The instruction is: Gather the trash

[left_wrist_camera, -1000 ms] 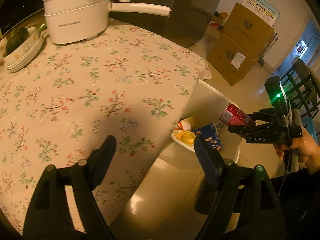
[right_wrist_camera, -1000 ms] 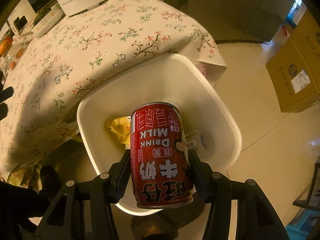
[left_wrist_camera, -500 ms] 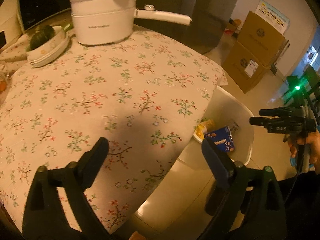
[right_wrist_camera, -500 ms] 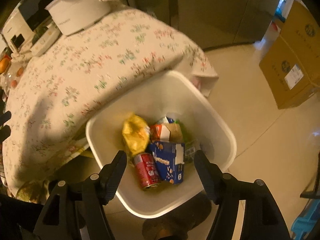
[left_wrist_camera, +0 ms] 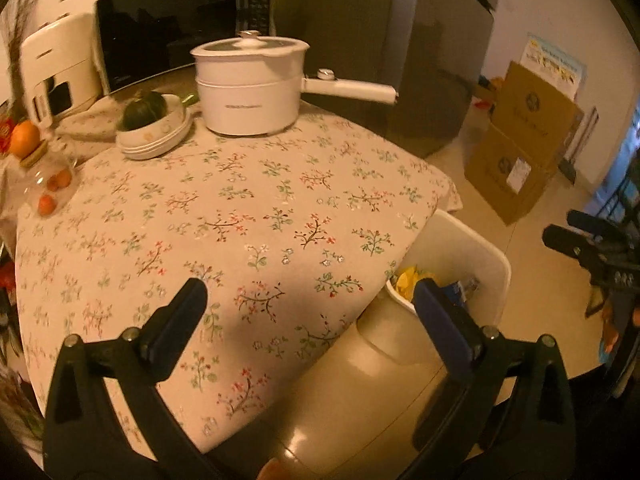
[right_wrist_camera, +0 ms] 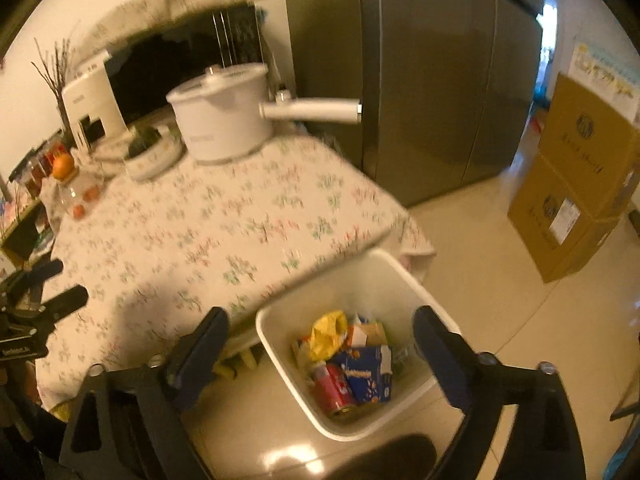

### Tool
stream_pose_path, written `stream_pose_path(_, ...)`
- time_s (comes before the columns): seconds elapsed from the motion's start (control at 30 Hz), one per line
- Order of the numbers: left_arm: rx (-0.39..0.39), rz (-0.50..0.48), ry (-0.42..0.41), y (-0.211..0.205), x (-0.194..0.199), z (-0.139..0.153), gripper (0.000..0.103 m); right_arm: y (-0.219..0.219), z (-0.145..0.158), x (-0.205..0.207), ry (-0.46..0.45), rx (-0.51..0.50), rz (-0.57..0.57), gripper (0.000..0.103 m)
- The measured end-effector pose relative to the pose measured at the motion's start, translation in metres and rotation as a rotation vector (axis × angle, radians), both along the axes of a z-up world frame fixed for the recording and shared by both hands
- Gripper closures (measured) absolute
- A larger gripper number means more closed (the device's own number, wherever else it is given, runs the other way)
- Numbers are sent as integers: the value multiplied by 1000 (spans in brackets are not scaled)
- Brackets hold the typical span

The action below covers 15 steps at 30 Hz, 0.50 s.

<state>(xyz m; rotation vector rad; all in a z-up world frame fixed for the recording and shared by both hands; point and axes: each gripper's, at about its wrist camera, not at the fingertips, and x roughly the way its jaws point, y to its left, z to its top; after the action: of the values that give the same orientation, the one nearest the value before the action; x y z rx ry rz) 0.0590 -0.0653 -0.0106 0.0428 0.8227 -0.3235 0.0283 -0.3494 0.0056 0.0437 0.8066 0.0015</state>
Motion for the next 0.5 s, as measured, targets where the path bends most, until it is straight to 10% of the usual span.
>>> stream_pose_path(0.5, 27, 176, -177, 9, -39, 27, 1, 34, 19, -38, -191, -117, -62, 0)
